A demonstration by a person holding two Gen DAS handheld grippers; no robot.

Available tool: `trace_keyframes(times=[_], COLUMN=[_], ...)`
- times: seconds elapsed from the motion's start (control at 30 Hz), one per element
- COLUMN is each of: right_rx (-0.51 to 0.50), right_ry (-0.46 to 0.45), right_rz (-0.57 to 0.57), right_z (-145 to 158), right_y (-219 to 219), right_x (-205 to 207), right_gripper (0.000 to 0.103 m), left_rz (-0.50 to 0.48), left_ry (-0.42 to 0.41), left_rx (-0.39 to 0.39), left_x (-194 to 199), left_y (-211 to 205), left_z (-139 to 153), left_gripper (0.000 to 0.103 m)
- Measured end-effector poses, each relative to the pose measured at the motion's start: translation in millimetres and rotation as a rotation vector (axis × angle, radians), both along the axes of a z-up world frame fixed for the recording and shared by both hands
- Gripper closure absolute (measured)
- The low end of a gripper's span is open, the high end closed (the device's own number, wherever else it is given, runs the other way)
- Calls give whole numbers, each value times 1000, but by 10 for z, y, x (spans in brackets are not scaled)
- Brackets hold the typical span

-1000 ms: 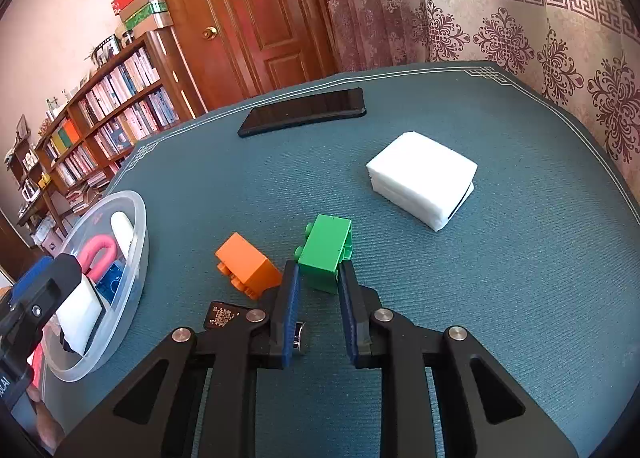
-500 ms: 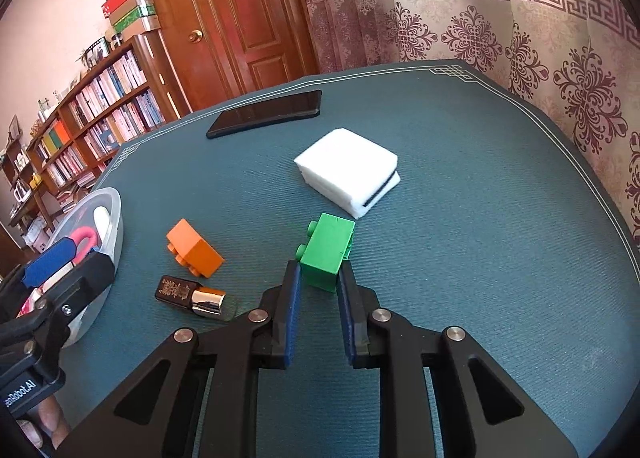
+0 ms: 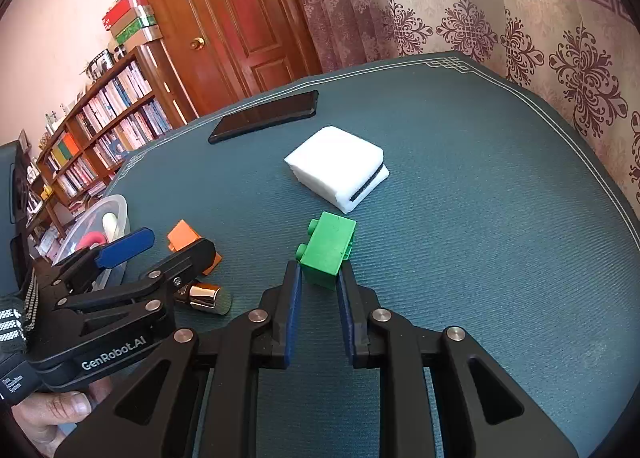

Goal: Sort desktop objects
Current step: 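Grasp the orange brick with the left tool, then carry the orange and green bricks into the bowl and open both tools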

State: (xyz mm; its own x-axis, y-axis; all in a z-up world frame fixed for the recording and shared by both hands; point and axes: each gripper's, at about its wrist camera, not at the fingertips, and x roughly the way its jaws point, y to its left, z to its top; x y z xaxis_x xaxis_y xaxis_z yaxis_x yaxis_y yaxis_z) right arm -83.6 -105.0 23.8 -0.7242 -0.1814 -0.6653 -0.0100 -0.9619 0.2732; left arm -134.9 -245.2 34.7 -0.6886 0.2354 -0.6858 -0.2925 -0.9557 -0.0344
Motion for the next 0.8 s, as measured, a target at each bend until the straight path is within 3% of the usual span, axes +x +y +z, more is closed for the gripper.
trace_keyframes(times=[0.1,0.37,0.8], right_rx=[-7,-36,-45], right_ry=[2,20,25], right_rz=[1,-1,-24], right_z=[-3,12,13], right_y=[4,18,33], right_x=[3,-5,-20], right_gripper=[83,83,74], left_rz=[-1,6,24], left_ry=[-27,-54,38], left_rx=[3,37,74], left_x=[-58,-100,90], left_y=[15,-27,-108], left_z=[-63,-89,157], left_gripper=[37,64,65])
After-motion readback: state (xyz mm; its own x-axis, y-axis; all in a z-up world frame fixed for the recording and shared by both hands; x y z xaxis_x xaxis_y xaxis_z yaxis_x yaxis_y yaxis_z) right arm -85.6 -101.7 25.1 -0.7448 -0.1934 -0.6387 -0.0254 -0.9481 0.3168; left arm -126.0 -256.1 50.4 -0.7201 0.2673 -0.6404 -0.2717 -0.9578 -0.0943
